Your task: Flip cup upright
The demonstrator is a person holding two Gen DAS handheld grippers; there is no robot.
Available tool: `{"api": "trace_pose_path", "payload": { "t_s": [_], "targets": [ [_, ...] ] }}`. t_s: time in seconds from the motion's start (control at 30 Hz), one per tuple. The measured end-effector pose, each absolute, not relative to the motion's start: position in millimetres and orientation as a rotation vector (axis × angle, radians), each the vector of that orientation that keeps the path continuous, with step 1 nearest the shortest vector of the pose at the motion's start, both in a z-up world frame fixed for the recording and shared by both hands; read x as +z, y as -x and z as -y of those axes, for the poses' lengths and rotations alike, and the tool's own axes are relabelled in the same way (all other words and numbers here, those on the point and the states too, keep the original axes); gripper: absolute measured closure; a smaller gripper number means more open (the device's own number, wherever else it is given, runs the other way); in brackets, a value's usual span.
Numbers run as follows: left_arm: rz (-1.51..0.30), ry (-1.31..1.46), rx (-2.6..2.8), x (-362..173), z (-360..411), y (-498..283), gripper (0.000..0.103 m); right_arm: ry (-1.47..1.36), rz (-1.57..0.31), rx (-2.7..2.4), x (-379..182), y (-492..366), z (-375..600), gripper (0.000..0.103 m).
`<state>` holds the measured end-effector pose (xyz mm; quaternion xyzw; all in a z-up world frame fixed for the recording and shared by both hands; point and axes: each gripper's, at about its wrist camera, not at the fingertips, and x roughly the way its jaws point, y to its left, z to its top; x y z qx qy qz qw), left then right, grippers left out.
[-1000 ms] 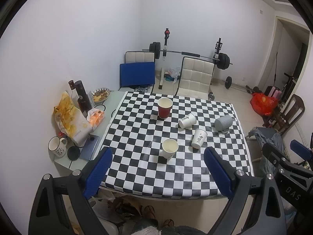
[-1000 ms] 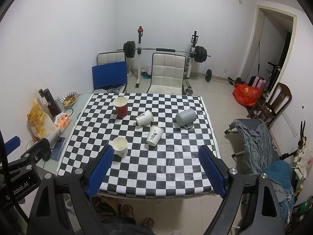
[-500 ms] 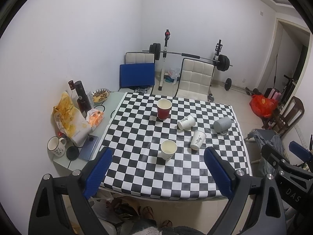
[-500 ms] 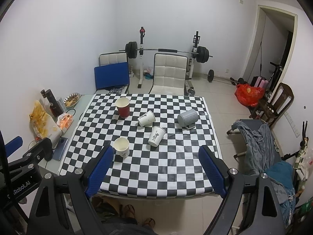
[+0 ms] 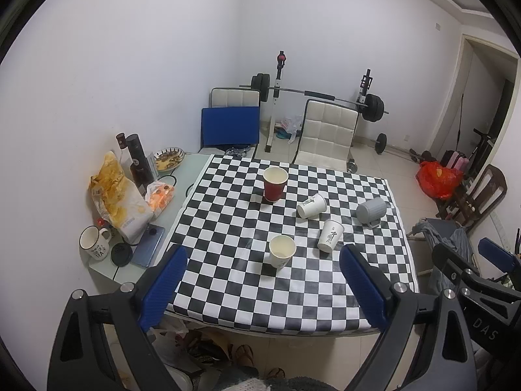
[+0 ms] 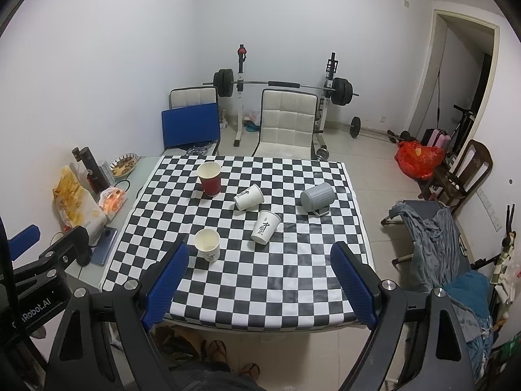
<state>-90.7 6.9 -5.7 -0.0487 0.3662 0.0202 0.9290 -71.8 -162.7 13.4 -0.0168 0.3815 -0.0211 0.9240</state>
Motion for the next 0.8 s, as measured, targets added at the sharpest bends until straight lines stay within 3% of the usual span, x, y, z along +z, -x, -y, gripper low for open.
{"api": "trace_pose_path", "payload": {
  "t_s": [0.8],
  "targets": [
    [-0.746,0.101,0.051,-4.6,-5.3,90.1,0.007,0.035,-0.78,-0.044,12.6,74.1,164.0,0.013]
  ]
}}
